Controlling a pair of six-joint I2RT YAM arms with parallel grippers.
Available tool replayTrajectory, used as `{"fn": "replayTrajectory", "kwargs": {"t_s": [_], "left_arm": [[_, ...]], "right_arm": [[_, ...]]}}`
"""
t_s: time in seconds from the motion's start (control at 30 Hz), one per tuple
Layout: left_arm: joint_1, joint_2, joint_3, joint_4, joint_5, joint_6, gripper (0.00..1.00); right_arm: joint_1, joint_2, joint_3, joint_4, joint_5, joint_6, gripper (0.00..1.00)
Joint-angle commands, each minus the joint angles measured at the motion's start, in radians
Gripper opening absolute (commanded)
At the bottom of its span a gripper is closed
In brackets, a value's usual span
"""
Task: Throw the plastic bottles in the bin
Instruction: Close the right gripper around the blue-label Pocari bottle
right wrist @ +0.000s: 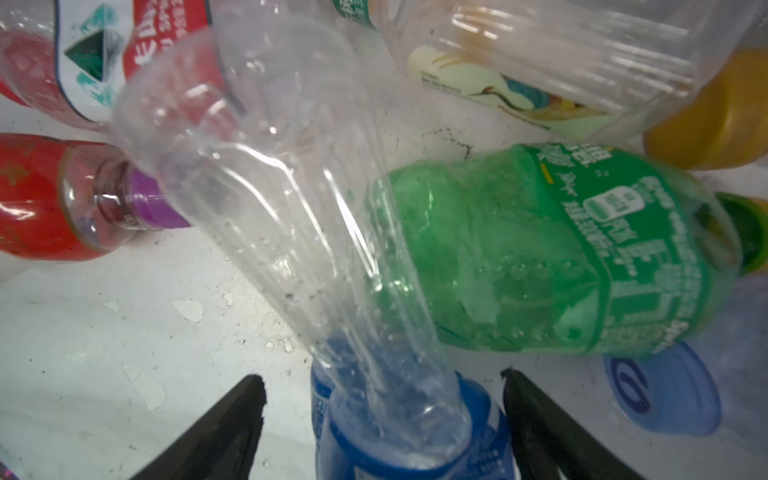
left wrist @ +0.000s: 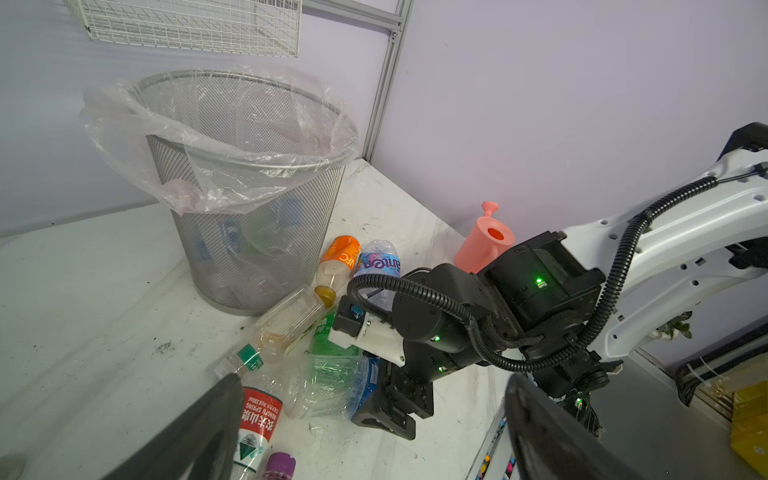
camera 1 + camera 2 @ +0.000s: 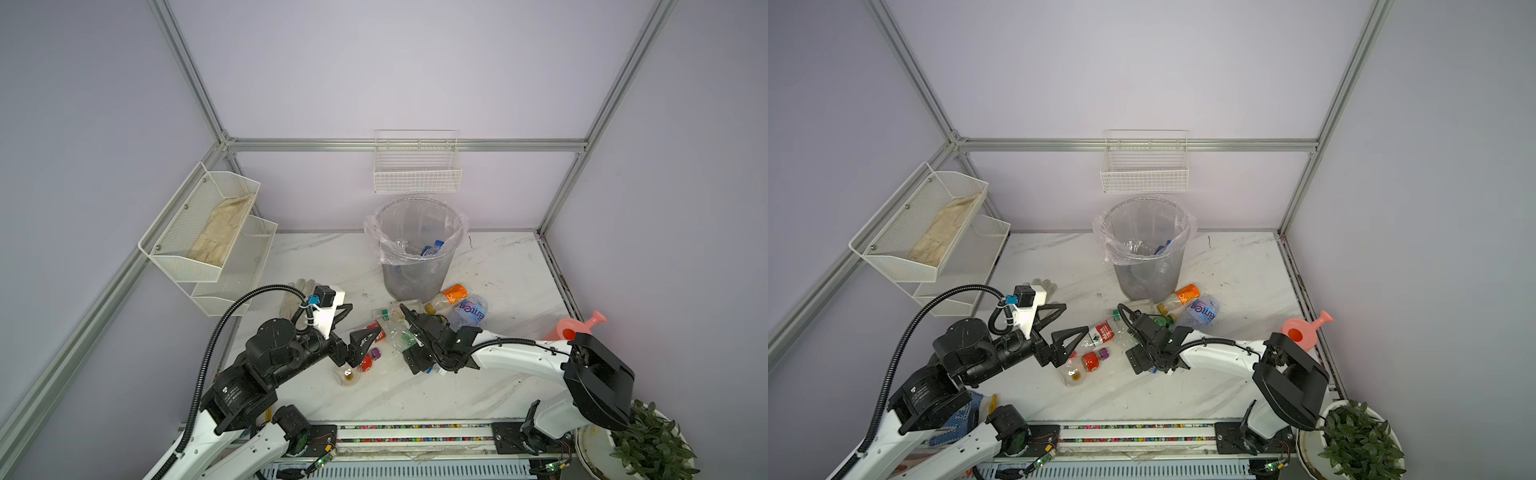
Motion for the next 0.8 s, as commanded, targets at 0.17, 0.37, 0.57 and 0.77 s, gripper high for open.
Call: {"fn": "replayTrajectory", "kwargs": {"t_s": [0.17, 0.37, 0.57, 0.77], "left_arm": [[-0.009, -0.022, -0.071, 0.024, 0.004, -0.067, 0.95], [-0.021, -0.028, -0.101, 0.039, -0.005, -0.088, 0.94], [-0.031, -0.022, -0.123, 0.051, -0.019, -0.097, 0.94], [-0.044, -0.002, -0.142, 0.051, -0.034, -0.101, 0.93]], "right_arm": [[0.009, 0.065, -0.018, 0.028, 0.029, 0.017, 0.89], [0.011, 0.098, -0.022, 0.03, 0.027, 0.029, 0.87], [0.014, 0.131, -0.012, 0.016, 0.039, 0.043, 0.82], [0.025, 0.134, 0.002, -0.015, 0.042, 0.048, 0.64]]}}
